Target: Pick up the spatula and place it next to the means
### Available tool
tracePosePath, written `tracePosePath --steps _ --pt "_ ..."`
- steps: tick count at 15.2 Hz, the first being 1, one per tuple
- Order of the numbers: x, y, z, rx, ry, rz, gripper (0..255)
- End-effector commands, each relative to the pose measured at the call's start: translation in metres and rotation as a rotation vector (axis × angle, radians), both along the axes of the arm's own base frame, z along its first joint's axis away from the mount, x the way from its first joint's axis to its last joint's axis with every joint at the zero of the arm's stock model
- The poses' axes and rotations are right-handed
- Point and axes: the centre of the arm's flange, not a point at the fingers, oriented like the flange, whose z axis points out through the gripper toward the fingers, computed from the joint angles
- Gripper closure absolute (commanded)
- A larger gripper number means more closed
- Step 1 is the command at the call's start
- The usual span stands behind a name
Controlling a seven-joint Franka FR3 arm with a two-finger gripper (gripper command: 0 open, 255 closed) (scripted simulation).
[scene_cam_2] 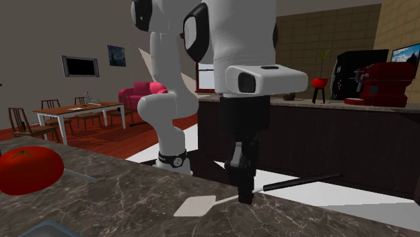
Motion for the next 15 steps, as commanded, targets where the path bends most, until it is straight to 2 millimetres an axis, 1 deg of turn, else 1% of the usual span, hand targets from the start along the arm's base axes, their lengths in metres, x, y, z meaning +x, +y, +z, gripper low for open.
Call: tracePosePath --steps 1,2,15 --pt "0.0 0.001 0.01 0.0 0.001 0.0 255" --pt "0.0 0.001 0.011 0.0 0.001 0.0 255" --pt "-0.132 -0.109 0.011 0.0 0.001 0.0 255"
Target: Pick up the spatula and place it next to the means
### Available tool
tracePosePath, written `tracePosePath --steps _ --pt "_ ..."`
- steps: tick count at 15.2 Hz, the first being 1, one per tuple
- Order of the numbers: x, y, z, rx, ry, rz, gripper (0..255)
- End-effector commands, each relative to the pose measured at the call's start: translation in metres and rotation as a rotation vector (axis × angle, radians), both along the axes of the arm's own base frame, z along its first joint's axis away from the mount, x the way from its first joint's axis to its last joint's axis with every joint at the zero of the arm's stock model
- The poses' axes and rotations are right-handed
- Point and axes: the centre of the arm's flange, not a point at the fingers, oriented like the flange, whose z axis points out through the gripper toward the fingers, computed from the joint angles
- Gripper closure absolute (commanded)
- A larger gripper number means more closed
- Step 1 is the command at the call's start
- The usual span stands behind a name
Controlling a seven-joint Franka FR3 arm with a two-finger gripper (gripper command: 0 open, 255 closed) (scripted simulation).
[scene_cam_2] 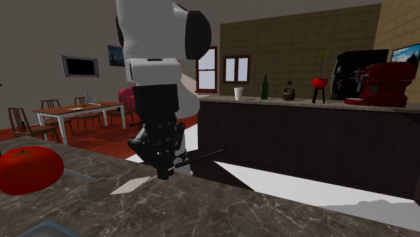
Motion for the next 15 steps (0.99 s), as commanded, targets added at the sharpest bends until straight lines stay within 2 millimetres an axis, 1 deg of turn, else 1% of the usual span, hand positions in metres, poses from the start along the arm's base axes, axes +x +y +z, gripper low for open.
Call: tracePosePath --steps 1,15 --pt "-0.023 -0.016 -0.002 0.0 0.0 0.002 255" --pt "-0.165 -0.134 -0.002 0.0 0.0 0.002 255"
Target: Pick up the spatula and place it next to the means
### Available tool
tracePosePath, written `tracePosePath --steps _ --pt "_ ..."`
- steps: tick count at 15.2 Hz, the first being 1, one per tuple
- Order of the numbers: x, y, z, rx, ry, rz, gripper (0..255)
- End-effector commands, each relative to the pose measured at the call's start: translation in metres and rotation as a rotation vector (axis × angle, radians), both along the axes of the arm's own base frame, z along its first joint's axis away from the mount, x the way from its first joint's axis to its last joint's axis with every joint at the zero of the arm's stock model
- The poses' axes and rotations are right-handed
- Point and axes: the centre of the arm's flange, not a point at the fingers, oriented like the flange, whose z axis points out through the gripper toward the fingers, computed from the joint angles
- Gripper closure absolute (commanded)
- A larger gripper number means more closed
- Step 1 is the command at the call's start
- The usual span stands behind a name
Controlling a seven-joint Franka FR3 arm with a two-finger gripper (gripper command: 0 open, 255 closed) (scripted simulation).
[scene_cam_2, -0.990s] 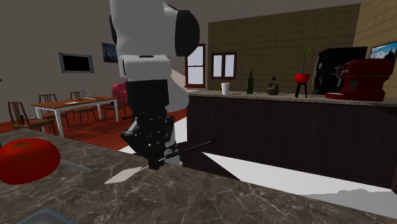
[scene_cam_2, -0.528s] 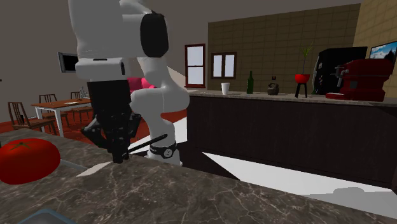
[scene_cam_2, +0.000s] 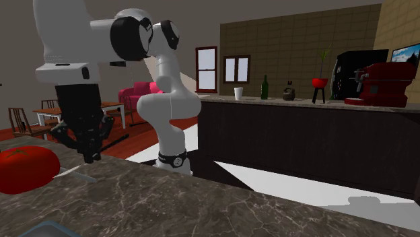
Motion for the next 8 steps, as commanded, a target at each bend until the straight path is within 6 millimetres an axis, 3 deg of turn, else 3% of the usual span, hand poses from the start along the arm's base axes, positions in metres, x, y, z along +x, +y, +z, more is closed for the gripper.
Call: tracePosePath --steps 1,8 --pt "-0.018 -0.018 0.0 0.0 0.001 0.002 255" --pt "-0.089 -0.077 0.0 0.0 0.001 0.002 255"
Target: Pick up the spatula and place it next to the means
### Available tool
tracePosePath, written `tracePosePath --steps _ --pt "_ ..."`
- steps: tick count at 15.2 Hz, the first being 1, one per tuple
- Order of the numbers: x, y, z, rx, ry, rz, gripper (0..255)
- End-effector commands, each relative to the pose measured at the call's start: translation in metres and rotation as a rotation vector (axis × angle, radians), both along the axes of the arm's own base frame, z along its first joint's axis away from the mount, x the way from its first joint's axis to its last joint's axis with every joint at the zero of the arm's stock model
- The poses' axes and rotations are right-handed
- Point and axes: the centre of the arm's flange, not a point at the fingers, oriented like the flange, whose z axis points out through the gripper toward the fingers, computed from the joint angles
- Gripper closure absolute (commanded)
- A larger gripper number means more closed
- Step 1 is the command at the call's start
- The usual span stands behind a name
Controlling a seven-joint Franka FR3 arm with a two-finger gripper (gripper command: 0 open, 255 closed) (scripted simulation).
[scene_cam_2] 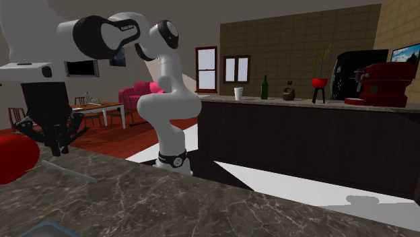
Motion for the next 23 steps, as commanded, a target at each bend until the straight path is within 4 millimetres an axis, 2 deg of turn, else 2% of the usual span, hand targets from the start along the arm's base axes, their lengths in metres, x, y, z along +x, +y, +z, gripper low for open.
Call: tracePosePath --steps 1,23 --pt "-0.021 -0.016 -0.004 0.0 0.001 0.002 255" --pt "-0.246 -0.202 -0.003 0.0 0.001 0.002 255"
